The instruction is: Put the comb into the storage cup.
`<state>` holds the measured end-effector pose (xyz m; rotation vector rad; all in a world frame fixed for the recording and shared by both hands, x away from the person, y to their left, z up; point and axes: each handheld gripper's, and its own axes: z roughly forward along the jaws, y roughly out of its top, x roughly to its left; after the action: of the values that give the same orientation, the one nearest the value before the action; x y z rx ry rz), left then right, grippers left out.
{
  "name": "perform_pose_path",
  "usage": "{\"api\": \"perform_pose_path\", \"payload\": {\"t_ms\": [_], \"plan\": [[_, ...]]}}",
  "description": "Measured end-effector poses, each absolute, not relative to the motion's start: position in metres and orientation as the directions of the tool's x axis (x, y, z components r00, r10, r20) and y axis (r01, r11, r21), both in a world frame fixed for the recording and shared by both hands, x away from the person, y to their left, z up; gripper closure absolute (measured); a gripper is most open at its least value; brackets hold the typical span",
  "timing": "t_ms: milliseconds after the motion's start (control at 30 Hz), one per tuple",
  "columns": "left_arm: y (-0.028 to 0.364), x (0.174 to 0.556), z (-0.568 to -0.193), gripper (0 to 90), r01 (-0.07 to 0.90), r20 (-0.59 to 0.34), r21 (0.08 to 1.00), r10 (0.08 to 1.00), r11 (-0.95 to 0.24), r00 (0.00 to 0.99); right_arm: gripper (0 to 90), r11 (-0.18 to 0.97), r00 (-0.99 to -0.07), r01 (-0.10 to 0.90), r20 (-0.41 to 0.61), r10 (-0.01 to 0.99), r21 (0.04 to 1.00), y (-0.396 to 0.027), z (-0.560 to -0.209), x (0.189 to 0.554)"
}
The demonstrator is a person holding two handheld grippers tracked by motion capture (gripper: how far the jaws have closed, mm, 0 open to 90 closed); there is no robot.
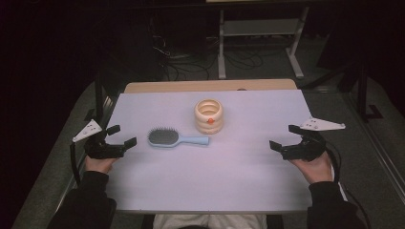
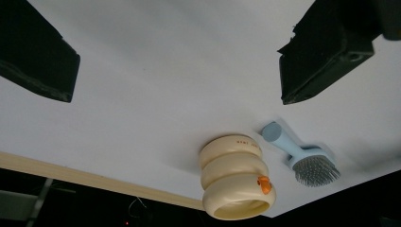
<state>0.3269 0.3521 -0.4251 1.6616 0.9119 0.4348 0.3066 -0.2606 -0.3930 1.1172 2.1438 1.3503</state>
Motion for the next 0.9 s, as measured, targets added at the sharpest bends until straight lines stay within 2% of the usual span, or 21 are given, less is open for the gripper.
{"api": "perform_pose_path", "payload": {"t_ms": [467, 900], "plan": [[0.364, 0.330, -0.428, 0.0, 0.363, -0.219, 0.931, 0.753, -0.029, 0.621, 0.0, 0.240, -0.622, 0.431, 0.094, 0.777, 0.870, -0.258, -0.394, 0.305], [0.352, 0.333, -0.424, 0.0, 0.381, -0.185, 0.919, 0.746, -0.098, 0.639, 0.0, 0.242, -0.625, 0.425, 0.089, 0.775, 0.872, -0.262, -0.394, 0.305]]}}
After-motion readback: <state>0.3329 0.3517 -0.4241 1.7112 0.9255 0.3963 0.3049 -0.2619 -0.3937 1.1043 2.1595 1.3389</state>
